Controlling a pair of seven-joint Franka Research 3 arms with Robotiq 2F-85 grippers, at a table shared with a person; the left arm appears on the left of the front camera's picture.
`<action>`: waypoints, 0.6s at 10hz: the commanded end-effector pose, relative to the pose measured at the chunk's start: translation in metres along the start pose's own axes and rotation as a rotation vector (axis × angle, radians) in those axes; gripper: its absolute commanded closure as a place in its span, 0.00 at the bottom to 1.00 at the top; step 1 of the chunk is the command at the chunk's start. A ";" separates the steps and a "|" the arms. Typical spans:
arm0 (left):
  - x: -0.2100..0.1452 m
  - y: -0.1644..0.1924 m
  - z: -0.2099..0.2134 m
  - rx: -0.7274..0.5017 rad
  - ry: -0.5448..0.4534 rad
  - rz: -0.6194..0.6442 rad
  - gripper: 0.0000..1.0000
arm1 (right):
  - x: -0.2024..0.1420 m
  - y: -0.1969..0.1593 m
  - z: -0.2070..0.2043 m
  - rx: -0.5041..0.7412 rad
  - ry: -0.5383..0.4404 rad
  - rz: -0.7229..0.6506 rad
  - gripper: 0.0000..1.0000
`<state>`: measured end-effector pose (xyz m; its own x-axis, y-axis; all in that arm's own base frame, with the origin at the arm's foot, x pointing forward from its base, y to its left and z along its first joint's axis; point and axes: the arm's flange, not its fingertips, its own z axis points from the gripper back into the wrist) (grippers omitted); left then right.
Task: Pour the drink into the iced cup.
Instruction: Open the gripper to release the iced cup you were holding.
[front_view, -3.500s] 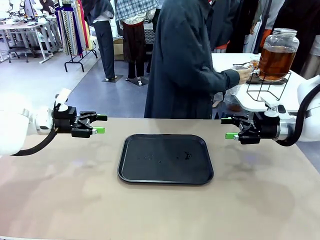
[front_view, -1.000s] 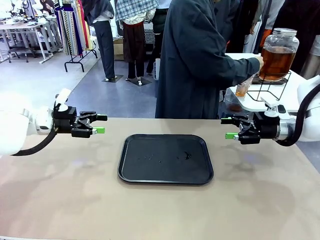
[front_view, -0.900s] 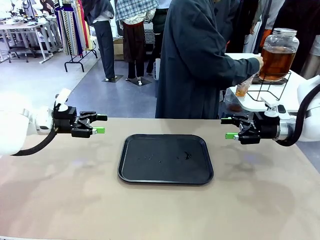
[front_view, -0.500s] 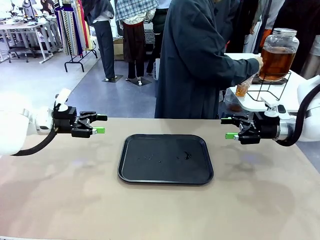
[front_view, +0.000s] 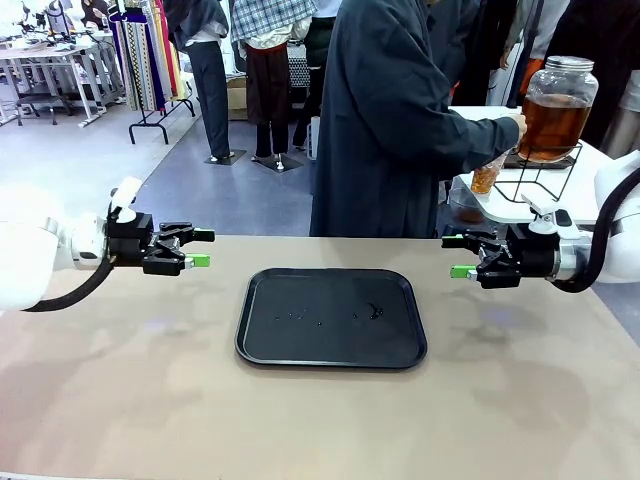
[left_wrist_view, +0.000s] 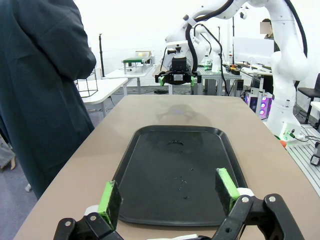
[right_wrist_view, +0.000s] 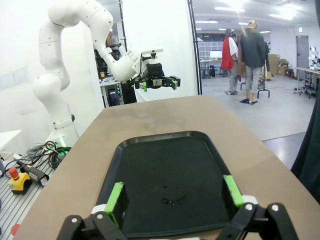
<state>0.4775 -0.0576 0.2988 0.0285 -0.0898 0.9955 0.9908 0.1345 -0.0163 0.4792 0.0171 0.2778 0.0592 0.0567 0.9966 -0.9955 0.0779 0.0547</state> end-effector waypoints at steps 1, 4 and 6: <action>0.001 0.001 -0.001 0.001 0.005 0.000 0.00 | 0.003 -0.001 0.000 0.000 0.001 0.004 0.00; 0.001 0.001 -0.001 0.001 0.005 0.000 0.00 | 0.003 -0.001 0.000 0.000 0.001 0.004 0.00; 0.001 0.001 -0.001 0.001 0.005 0.000 0.00 | 0.003 -0.001 0.000 0.000 0.001 0.004 0.00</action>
<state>0.4775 -0.0576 0.2988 0.0285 -0.0898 0.9955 0.9908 0.1345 -0.0163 0.4792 0.0171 0.2778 0.0592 0.0568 0.9966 -0.9955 0.0779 0.0547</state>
